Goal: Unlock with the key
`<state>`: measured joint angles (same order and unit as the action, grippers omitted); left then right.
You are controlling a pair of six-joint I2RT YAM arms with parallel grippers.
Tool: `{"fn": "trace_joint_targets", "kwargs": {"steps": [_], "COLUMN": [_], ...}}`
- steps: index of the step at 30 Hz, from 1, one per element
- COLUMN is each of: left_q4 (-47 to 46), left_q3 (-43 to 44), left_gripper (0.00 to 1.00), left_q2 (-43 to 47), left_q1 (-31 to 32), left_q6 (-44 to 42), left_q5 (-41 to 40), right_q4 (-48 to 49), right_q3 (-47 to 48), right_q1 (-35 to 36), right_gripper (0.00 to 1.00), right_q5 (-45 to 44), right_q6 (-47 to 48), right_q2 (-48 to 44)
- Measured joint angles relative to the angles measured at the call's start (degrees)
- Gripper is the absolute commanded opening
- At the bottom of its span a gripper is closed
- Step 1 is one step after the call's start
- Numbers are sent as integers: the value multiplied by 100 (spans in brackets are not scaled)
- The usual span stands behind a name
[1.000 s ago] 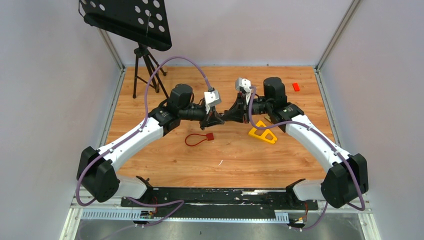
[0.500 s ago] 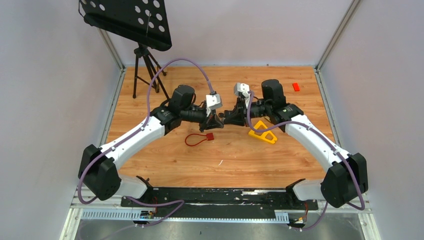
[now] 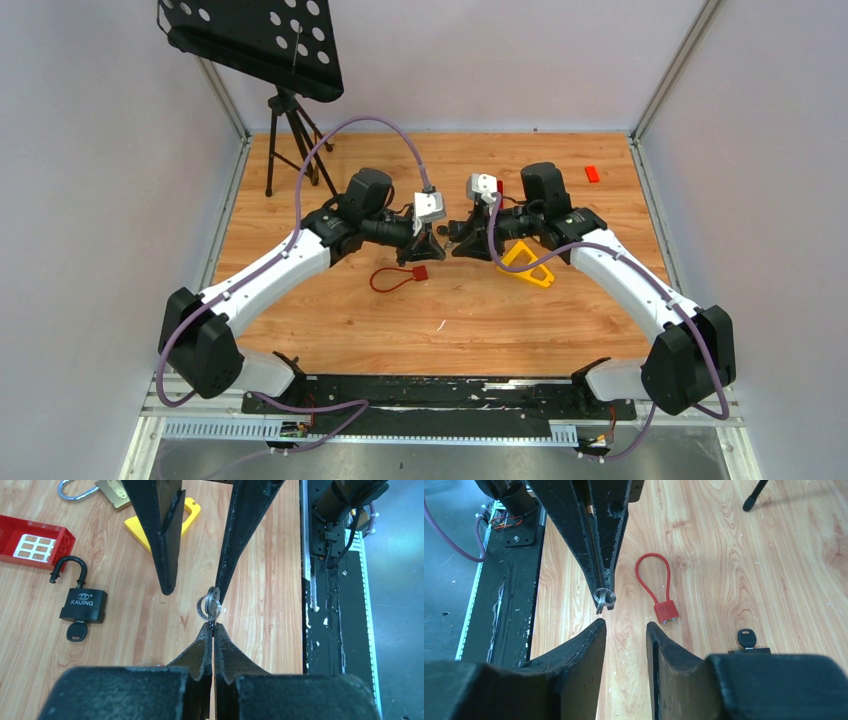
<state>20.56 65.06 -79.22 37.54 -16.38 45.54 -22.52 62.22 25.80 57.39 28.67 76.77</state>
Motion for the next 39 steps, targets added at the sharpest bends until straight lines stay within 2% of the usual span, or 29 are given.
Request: {"fn": "trace_joint_targets", "kwargs": {"steps": [8,15,18,19,23,27,29,31,34,39], "left_q4": [188,238,243,245,289,365,374,363,345,341], "left_q3": [28,37,44,52,111,111,111,111,111,111], "left_gripper": [0,0,0,0,0,0,6,21,35,45], "left_q2": [-127,-170,-192,-205,-232,-234,-234,-227,-190,-39], "left_q1": [22,31,52,68,140,175,175,175,173,177], "left_q6": [-92,-92,-90,-92,-94,-118,-140,-201,-356,-625], "left_q5": [83,37,15,-2,-50,-114,-138,-210,-345,-691], "right_q4": [-85,-122,-122,-122,-144,-142,-114,-17,201,494], "right_q3": [0,0,9,9,57,138,138,133,105,118], "right_q1": [44,120,177,195,254,262,264,264,264,264], "right_gripper": [48,46,40,35,2,0,0,0,0,0], "right_q5": [-90,13,63,68,81,72,9,-92,-247,-332], "right_q6": [68,103,103,101,66,-20,-109,-291,-645,-1145], "right_q2": [-4,-133,-160,-160,-118,-22,-17,-17,-13,142]}}
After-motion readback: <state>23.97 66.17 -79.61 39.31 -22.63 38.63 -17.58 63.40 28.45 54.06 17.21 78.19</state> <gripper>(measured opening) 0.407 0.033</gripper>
